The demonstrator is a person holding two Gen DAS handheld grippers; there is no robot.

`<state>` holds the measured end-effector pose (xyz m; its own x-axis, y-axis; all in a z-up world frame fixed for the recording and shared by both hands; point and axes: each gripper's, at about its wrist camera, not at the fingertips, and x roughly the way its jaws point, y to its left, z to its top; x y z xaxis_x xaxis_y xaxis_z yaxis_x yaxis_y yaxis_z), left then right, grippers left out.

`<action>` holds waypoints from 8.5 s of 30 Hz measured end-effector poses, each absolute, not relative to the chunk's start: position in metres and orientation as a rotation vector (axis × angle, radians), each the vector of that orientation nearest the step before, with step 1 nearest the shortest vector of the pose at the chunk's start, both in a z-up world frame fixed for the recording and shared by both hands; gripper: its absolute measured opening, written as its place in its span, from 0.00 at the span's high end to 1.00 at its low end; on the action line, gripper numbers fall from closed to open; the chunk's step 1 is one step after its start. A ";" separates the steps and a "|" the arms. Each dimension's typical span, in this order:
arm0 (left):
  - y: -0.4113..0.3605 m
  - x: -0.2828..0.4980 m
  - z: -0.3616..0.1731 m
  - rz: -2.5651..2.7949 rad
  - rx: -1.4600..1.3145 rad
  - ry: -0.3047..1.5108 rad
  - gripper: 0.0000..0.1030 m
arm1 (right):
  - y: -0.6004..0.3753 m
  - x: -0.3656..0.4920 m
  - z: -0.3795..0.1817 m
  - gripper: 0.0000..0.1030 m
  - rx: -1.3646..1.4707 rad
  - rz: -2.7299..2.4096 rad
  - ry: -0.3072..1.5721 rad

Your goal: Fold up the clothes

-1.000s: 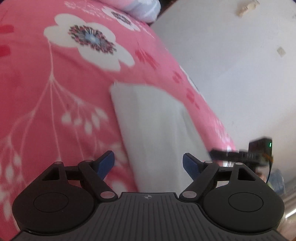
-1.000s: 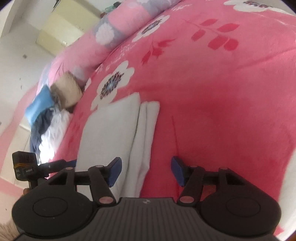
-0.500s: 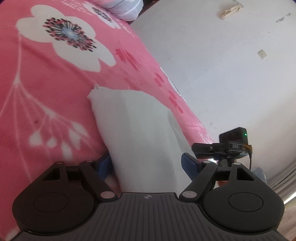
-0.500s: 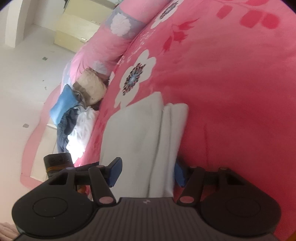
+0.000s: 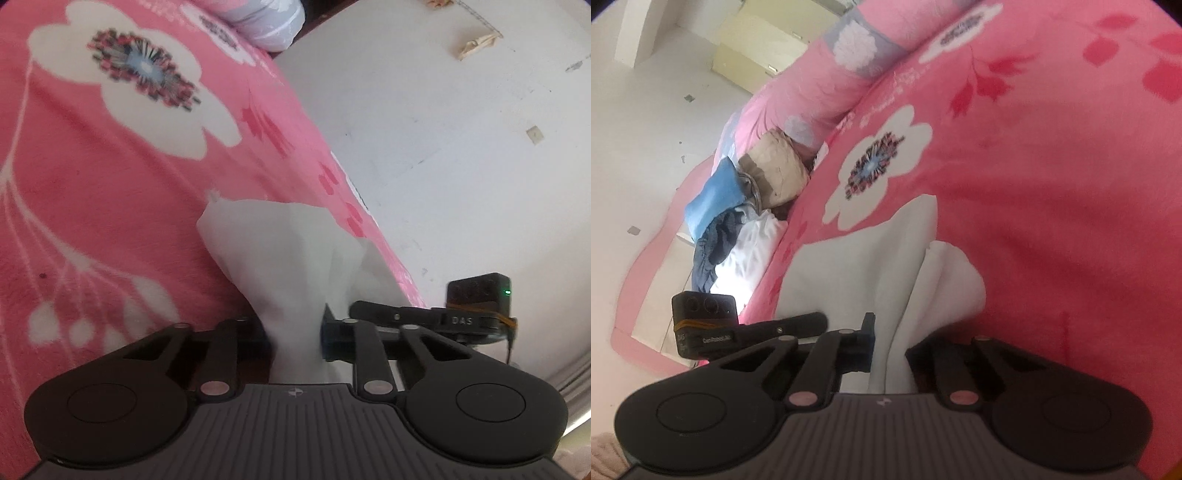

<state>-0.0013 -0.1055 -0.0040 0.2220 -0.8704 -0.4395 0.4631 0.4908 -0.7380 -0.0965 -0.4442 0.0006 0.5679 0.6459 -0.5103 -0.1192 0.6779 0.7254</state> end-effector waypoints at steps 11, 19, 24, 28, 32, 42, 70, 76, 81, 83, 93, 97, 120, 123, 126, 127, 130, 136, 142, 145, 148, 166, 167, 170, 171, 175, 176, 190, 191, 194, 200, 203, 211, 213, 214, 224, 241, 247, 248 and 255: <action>-0.134 -0.063 0.088 -1.034 -0.454 0.749 0.89 | -0.448 -0.161 0.080 0.95 0.556 0.425 0.668; -0.184 -0.116 0.158 -1.136 -0.370 0.580 0.89 | -0.476 -0.232 0.168 0.95 0.448 0.334 0.472; -0.234 -0.112 0.181 -1.180 -0.347 0.505 0.89 | -0.502 -0.259 0.224 0.95 0.353 0.221 0.387; -0.273 -0.097 0.192 -1.198 -0.336 0.450 0.89 | -0.523 -0.255 0.255 0.95 0.268 0.122 0.351; -0.309 -0.073 0.196 -1.201 -0.325 0.411 0.89 | -0.546 -0.225 0.269 0.95 0.204 0.054 0.350; -0.374 0.022 0.138 -1.209 -0.288 0.444 0.89 | -0.619 -0.120 0.225 0.95 0.209 0.047 0.351; -0.435 0.243 -0.004 -0.893 -0.331 0.758 0.48 | -0.713 0.165 0.070 0.73 0.266 0.127 0.605; -0.404 0.243 0.006 -0.761 -0.381 0.700 0.25 | -0.734 0.136 0.080 0.49 0.290 -0.078 0.526; -0.406 0.226 0.035 -0.771 -0.252 0.527 0.18 | -0.738 0.061 0.113 0.71 0.257 -0.171 0.443; -0.416 0.222 0.043 -0.787 -0.183 0.497 0.17 | -0.726 0.032 0.116 0.86 0.195 -0.174 0.451; -0.459 0.238 0.001 -0.700 0.028 0.626 0.11 | -0.700 -0.008 0.049 0.89 0.219 -0.203 0.611; -0.450 0.240 0.015 -0.691 0.006 0.638 0.11 | -0.707 -0.011 0.022 0.89 0.319 -0.251 0.649; -0.244 -0.107 0.184 -0.694 -0.009 0.425 0.00 | -0.453 -0.272 0.128 0.30 0.291 -0.478 0.492; -0.238 -0.135 0.184 -0.661 0.010 0.476 0.00 | -0.427 -0.286 0.140 0.20 0.243 -0.520 0.490; -0.235 -0.160 0.182 -0.592 0.053 0.522 0.00 | -0.405 -0.307 0.151 0.03 0.190 -0.550 0.463; -0.234 -0.168 0.180 -0.574 0.063 0.530 0.00 | -0.400 -0.316 0.154 0.01 0.187 -0.554 0.455; -0.230 -0.189 0.180 -0.566 0.074 0.542 0.00 | -0.389 -0.338 0.162 0.00 0.187 -0.601 0.433; -0.226 -0.222 0.180 -0.582 0.091 0.521 0.00 | -0.379 -0.371 0.164 0.00 0.194 -0.732 0.433; -0.221 -0.240 0.180 -0.589 0.111 0.462 0.00 | -0.368 -0.374 0.173 0.00 0.210 -0.728 0.454; -0.217 -0.240 0.179 -0.595 0.098 0.469 0.00 | -0.357 -0.371 0.176 0.00 0.161 -0.732 0.455; -0.213 -0.239 0.178 -0.589 0.091 0.460 0.00 | -0.349 -0.367 0.174 0.00 0.149 -0.732 0.469; -0.216 -0.243 0.179 -0.633 0.107 0.453 0.00 | -0.358 -0.402 0.188 0.00 0.140 -0.856 0.470; -0.217 -0.244 0.178 -0.635 0.108 0.451 0.00 | -0.358 -0.401 0.187 0.00 0.145 -0.846 0.472; -0.217 -0.246 0.176 -0.636 0.115 0.454 0.00 | -0.357 -0.398 0.181 0.00 0.164 -0.811 0.486; -0.217 -0.246 0.176 -0.637 0.115 0.453 0.00 | -0.356 -0.395 0.178 0.00 0.172 -0.799 0.494; -0.212 -0.246 0.177 -0.629 0.098 0.437 0.00 | -0.351 -0.382 0.171 0.00 0.168 -0.774 0.516; -0.212 -0.247 0.178 -0.619 0.101 0.434 0.00 | -0.349 -0.380 0.169 0.00 0.165 -0.769 0.519; -0.213 -0.248 0.175 -0.614 0.105 0.433 0.00 | -0.336 -0.361 0.158 0.00 0.151 -0.733 0.569; -0.213 -0.248 0.175 -0.614 0.106 0.431 0.00 | -0.336 -0.362 0.158 0.00 0.154 -0.736 0.570; -0.214 -0.249 0.174 -0.614 0.109 0.426 0.00 | -0.338 -0.363 0.156 0.00 0.163 -0.742 0.573; -0.222 -0.252 0.169 -0.628 0.129 0.436 0.00 | -0.343 -0.367 0.152 0.00 0.168 -0.764 0.578; -0.227 -0.253 0.165 -0.621 0.135 0.449 0.00 | -0.346 -0.369 0.150 0.00 0.171 -0.776 0.581; -0.234 -0.253 0.157 -0.613 0.136 0.474 0.00 | -0.354 -0.368 0.143 0.00 0.179 -0.791 0.594; -0.236 -0.253 0.157 -0.611 0.133 0.478 0.00 | -0.355 -0.368 0.142 0.00 0.177 -0.792 0.597; -0.237 -0.253 0.157 -0.611 0.131 0.480 0.00 | -0.355 -0.368 0.141 0.00 0.176 -0.792 0.598; -0.244 -0.255 0.153 -0.618 0.155 0.491 0.00 | -0.360 -0.371 0.136 0.00 0.190 -0.803 0.603; -0.247 -0.256 0.152 -0.620 0.177 0.489 0.00 | -0.365 -0.371 0.135 0.00 0.195 -0.802 0.601; -0.247 -0.254 0.153 -0.611 0.170 0.494 0.00 | -0.363 -0.371 0.136 0.00 0.193 -0.802 0.598; -0.246 -0.253 0.153 -0.609 0.168 0.496 0.00 | -0.363 -0.371 0.136 0.00 0.193 -0.802 0.597; -0.245 -0.248 0.154 -0.598 0.161 0.496 0.00 | -0.363 -0.368 0.137 0.00 0.191 -0.800 0.596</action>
